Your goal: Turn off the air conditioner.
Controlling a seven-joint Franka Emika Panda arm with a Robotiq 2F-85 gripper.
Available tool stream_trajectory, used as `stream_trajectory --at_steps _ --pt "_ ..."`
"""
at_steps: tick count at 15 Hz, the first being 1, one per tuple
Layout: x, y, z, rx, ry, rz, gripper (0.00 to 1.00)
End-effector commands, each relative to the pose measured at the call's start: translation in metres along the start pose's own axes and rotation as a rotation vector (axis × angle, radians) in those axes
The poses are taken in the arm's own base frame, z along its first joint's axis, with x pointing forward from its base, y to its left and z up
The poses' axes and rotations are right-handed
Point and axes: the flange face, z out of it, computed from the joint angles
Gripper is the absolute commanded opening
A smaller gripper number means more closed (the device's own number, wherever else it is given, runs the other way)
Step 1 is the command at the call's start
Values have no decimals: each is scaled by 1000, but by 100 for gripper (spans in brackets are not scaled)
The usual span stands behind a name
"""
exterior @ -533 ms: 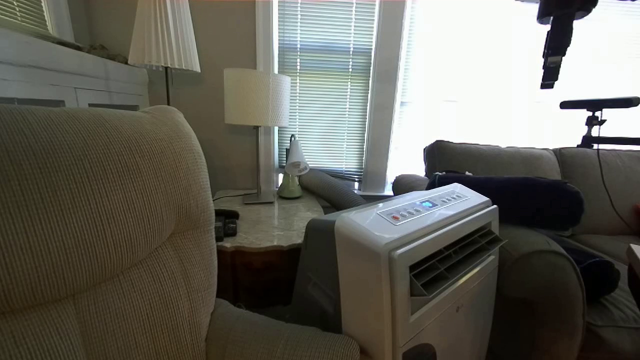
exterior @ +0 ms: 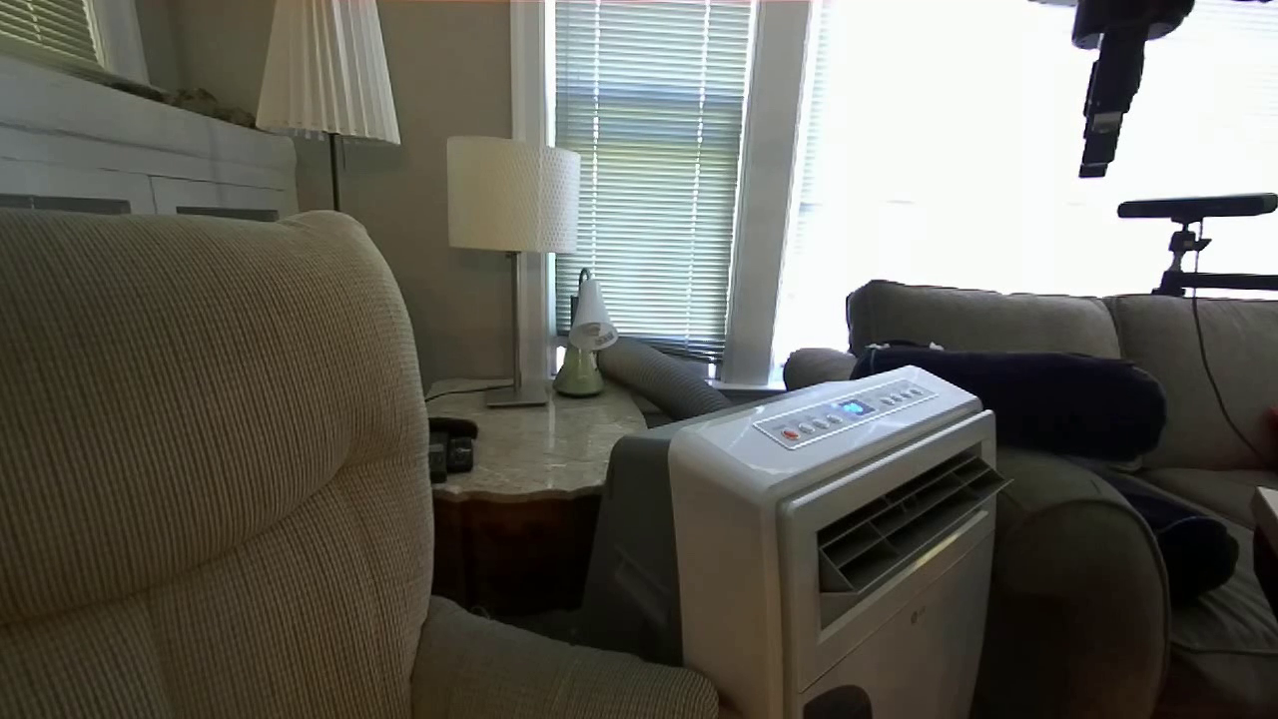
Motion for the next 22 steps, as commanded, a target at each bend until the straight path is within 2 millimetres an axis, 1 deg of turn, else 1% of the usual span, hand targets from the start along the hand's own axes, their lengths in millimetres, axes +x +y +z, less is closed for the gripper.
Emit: stream_trajectory --at_steps 1,5,9,13,16,19,22 --pt "0 0 -1 0 -1 0 100" --pt "-2 -26 2 4 -6 -30 100" --pt "-8 -61 9 10 -10 -82 100" --pt "-10 -100 15 39 -13 -112 100" --pt "-5 -131 16 92 21 -119 100" --pt "2 -157 18 118 67 -124 100" --pt "13 -176 22 109 122 -111 100"
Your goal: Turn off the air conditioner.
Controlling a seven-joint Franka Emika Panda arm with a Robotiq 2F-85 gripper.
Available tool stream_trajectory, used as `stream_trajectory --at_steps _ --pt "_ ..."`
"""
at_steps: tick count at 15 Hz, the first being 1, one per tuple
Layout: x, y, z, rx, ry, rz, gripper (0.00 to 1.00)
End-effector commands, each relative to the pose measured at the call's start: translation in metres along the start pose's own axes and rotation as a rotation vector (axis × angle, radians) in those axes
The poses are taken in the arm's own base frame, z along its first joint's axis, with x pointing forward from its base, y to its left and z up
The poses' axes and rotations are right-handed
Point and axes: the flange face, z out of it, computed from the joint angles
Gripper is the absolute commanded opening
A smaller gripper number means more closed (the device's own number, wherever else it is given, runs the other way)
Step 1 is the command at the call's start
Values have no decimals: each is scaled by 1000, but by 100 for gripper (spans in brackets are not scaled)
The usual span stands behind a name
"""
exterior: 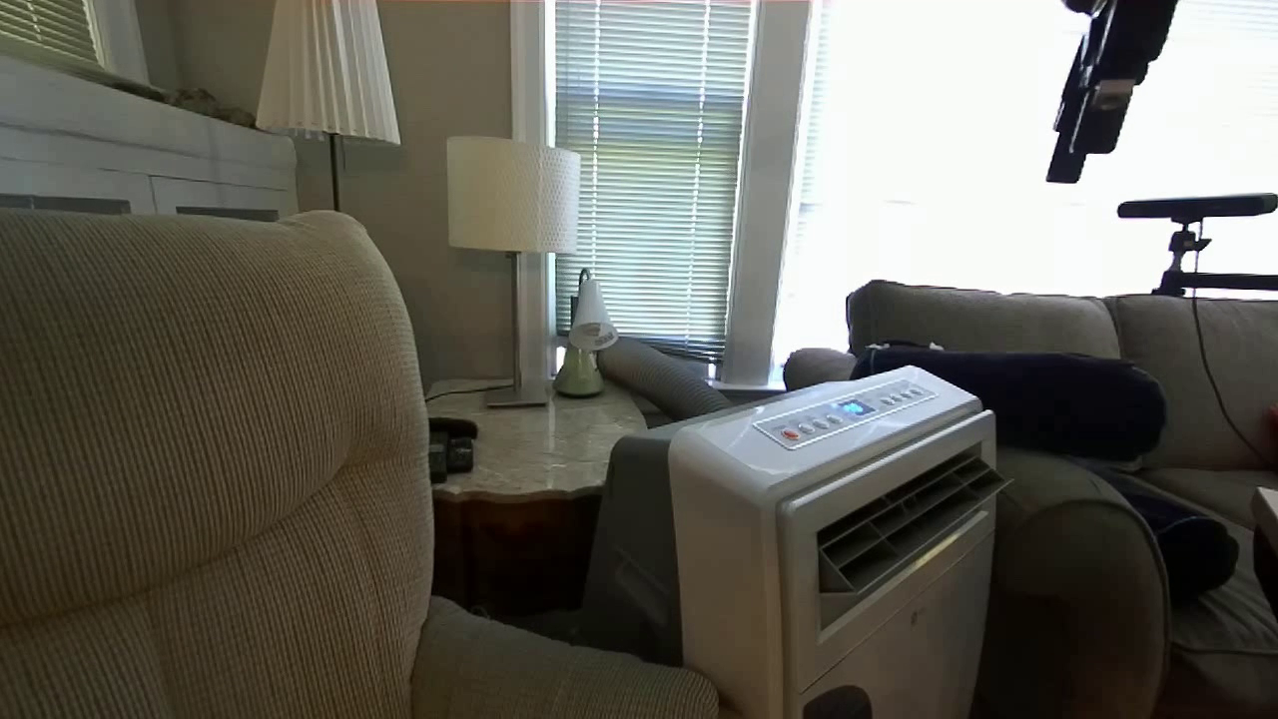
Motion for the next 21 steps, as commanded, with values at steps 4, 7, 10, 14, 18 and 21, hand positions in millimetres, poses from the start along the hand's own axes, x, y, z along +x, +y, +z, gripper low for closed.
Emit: stream_trajectory --at_steps 4,7,10,14,18,21 --pt "34 -31 21 22 108 59 100" --pt "48 -40 36 22 142 74 100" --pt "64 -46 51 19 158 88 100" --pt "85 -48 69 -8 181 107 100" --pt "100 -49 86 -49 172 124 100" --pt "108 -50 100 -76 149 137 100"
